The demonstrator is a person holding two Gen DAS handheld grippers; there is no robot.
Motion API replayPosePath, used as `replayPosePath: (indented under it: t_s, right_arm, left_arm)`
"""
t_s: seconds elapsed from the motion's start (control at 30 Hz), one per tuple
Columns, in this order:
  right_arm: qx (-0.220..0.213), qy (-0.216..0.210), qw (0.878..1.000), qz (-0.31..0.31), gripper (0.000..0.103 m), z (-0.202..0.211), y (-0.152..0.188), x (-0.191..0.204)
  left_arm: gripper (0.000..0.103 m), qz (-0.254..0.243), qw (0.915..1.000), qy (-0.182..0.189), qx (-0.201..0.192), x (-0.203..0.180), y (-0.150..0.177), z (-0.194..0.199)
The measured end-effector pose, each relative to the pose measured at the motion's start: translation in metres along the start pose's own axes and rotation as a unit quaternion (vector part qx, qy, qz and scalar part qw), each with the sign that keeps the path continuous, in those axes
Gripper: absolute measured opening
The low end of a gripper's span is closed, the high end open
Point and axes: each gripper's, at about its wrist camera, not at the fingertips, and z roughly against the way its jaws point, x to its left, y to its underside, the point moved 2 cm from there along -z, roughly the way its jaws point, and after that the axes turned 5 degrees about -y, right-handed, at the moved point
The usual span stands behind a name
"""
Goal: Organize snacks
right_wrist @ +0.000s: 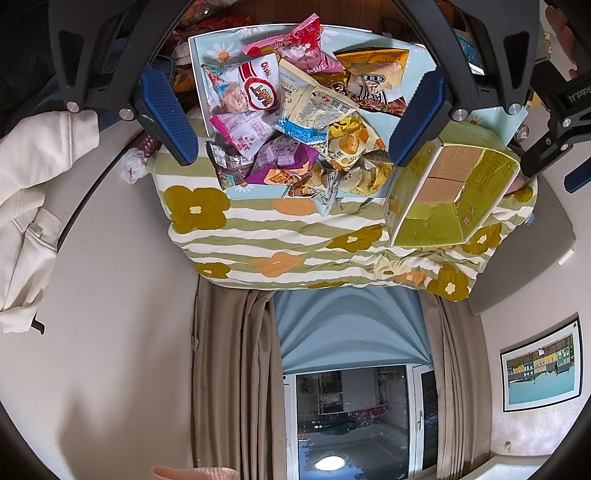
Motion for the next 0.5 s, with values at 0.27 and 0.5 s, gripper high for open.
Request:
replayPosePath:
  t_s: [0.27, 0.5]
  right_arm:
    - [0.0, 0.0, 1.0, -0.001, 0.103, -0.001, 0.0, 0.0]
    - [0.008, -0.002, 1.0, -0.008, 0.103, -0.003, 0.001, 0.003]
  left_arm:
    - [0.103, 0.003, 1.0, 0.0, 0.007, 0.0, 0.002, -0.004]
    - [0.103, 0.004, 0.9991, 0.016, 0.039, 0.001, -0.001, -0.019]
